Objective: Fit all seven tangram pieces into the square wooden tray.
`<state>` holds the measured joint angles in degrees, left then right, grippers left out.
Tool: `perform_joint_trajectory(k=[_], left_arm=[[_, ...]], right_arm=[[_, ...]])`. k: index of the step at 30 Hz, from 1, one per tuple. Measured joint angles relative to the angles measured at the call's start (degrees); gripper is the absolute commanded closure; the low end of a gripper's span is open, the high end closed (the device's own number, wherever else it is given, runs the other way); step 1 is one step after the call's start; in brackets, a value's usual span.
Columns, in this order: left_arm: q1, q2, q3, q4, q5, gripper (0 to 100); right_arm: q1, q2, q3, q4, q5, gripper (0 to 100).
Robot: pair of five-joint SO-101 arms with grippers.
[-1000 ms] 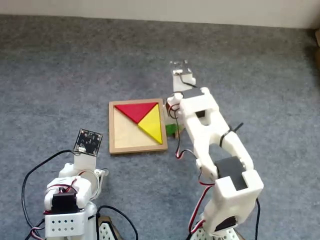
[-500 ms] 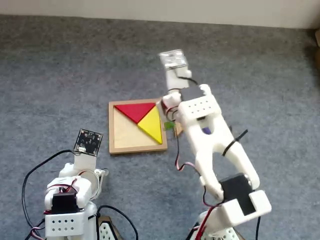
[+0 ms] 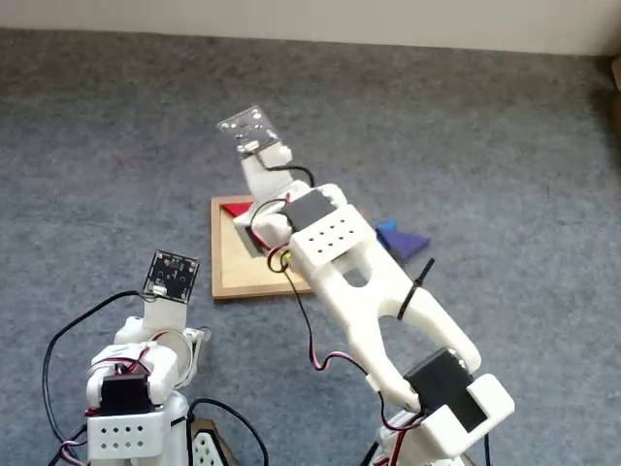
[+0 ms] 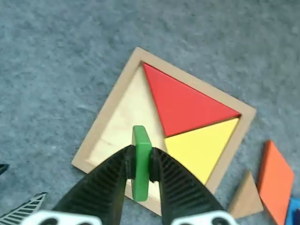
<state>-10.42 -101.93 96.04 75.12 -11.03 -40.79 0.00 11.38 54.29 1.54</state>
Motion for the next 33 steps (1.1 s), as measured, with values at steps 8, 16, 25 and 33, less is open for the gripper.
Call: perform_joint_trajectory(k=[8,16,25,33], left_arm=[[0.0,0.0,0.0,0.0,0.0,79],[0.0,0.0,0.0,0.0,0.0,79],[0.0,0.0,0.0,0.0,0.0,79],[0.0,0.0,0.0,0.0,0.0,79]], right_arm=[[-2.2,9.8,-0.1,-0.8,0.4,99.2],[-2.2,11.2,-2.1,-1.4,3.7,87.7],[2.1,11.2,-8.7,0.5,6.6,85.3],[4.4,4.1,-12.0,13.8,6.6,93.0]])
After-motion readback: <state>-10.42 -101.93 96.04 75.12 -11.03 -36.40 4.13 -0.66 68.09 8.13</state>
